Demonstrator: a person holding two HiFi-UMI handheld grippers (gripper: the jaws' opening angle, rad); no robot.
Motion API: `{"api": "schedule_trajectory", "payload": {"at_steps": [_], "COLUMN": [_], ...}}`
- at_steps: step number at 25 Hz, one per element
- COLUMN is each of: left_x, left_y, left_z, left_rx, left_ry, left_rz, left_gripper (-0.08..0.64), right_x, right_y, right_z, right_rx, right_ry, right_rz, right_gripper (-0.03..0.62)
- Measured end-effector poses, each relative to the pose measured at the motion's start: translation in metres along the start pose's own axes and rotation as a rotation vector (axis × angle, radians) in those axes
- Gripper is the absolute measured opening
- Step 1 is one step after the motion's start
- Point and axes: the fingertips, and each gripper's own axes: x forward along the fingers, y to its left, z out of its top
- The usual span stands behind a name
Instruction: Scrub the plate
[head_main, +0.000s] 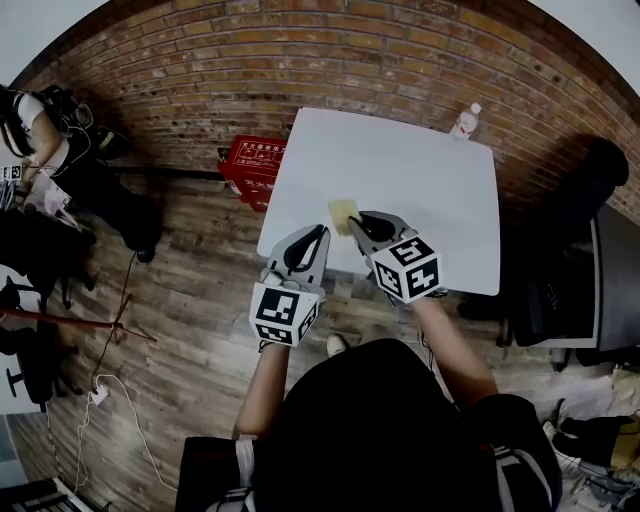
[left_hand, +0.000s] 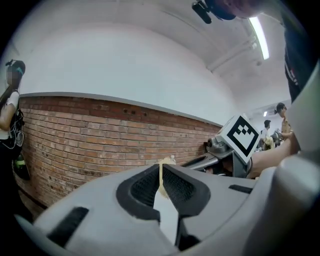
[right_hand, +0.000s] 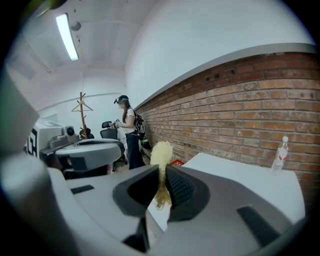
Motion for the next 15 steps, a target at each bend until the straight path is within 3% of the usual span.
{"api": "schedule_trajectory", "payload": {"at_steps": [15], "left_x": [0.005], "left_y": [-0.044], "left_z": [0.031], "left_rx": [0.056], "left_ry": [-0.022], "left_rz": [0.010], "left_gripper": [0.020], "right_x": [-0.052], "right_y": [-0.004], "right_z": [0.031], "right_rx": [-0.014], "right_ry": [-0.086], "right_rz": [0.040], "right_gripper": [0.043]}}
